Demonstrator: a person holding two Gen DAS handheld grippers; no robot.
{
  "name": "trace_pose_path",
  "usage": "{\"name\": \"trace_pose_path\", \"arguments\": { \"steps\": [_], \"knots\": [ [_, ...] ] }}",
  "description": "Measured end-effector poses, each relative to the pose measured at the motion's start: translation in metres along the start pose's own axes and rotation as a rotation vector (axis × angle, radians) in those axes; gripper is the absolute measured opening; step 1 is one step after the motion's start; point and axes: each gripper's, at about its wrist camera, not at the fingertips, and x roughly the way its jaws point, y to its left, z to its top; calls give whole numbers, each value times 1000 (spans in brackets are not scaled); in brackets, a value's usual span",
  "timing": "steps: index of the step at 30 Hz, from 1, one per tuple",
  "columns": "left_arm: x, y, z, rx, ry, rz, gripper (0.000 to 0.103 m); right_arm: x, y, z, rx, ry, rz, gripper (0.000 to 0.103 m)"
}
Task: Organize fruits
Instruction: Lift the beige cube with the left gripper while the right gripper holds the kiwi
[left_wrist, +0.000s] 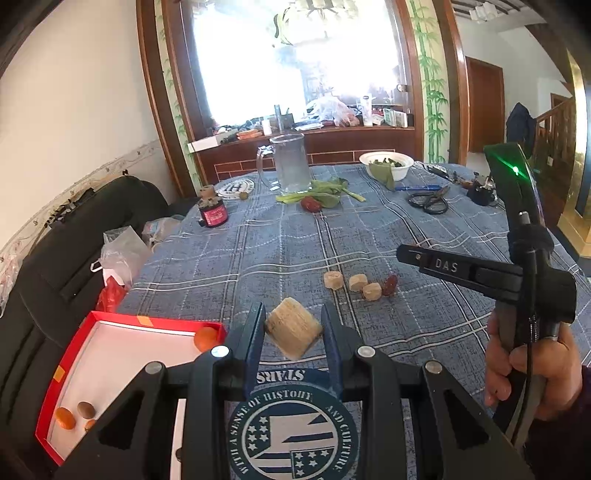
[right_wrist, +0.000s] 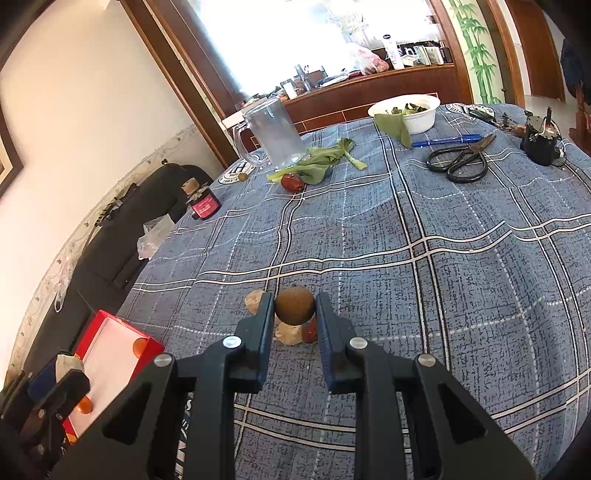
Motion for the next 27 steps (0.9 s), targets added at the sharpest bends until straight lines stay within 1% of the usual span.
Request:
{"name": "trace_pose_path", "arguments": {
  "steps": [3,12,19,27],
  "knots": [
    [2,-2,-1,3,7,-8,30,0,1,0,-1,-2,-2,25],
    [-2,1,-9,0,27,4,30,-7,3,2,0,-21,15,25],
    [-10,17,-14,-19,29,13,30,-2,2,-1,-4,-3,1,25],
    [-12,42,-18,-76,23,44,30,3,-2,-2,-5,12,-25,24]
  ]
}}
